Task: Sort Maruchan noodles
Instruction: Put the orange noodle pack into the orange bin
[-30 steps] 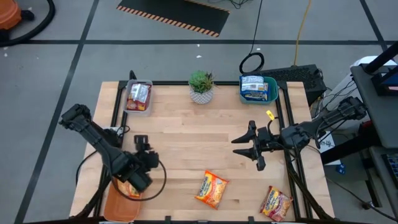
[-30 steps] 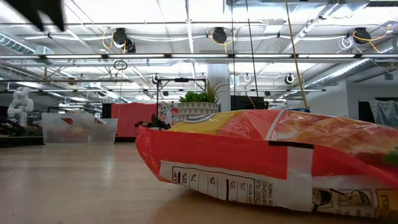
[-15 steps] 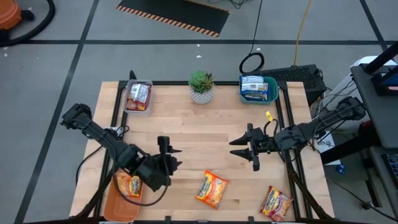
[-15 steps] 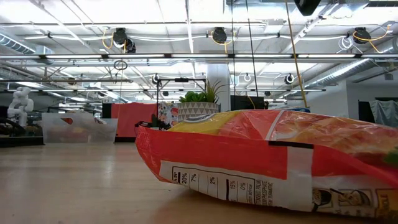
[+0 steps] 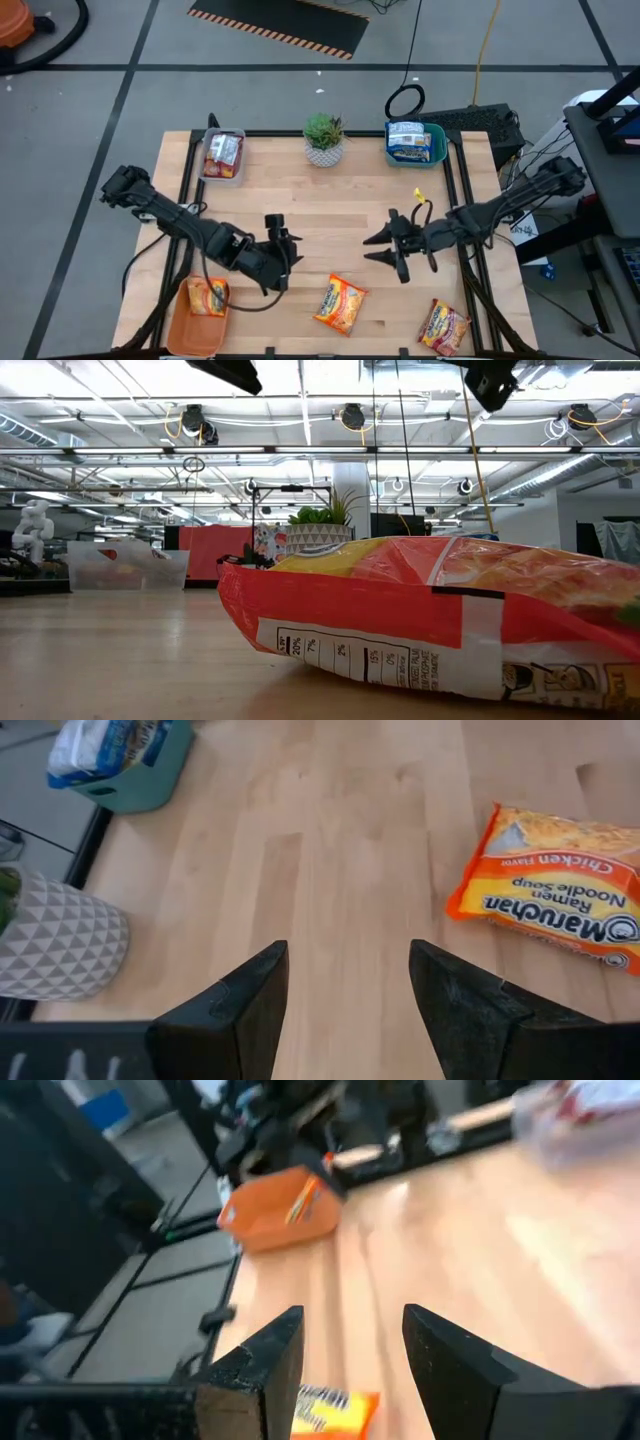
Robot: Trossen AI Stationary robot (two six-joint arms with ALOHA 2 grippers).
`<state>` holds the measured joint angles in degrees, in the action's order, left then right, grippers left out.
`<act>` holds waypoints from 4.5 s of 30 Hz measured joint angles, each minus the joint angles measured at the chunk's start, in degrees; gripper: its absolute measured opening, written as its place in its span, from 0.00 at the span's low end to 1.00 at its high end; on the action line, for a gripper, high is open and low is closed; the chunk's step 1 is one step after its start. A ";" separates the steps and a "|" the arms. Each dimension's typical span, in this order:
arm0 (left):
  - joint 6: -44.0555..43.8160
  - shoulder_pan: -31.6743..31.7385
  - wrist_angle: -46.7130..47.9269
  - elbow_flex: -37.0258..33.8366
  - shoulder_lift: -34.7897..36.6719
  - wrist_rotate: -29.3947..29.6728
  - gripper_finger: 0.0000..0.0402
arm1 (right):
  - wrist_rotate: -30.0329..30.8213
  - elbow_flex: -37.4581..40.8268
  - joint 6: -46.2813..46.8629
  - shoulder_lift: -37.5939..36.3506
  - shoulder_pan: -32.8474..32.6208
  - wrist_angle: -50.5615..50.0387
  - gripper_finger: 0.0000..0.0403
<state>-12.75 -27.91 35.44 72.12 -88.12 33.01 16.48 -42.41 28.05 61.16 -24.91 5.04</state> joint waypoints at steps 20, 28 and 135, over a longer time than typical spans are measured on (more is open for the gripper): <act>5.90 3.22 -2.63 -0.02 0.02 -0.42 0.53 | -4.63 -3.15 11.11 11.25 2.46 -2.76 0.41; 11.02 6.00 -3.54 -0.02 0.02 -0.42 0.53 | -4.72 -3.15 16.08 15.20 1.31 -2.80 0.41; 9.48 16.95 -0.24 -0.02 0.07 -23.76 0.53 | -18.04 -2.97 -18.27 39.08 1.79 6.38 0.00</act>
<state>-3.28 -10.96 35.20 72.10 -88.05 9.25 -1.56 -45.39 9.78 100.24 -23.12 11.42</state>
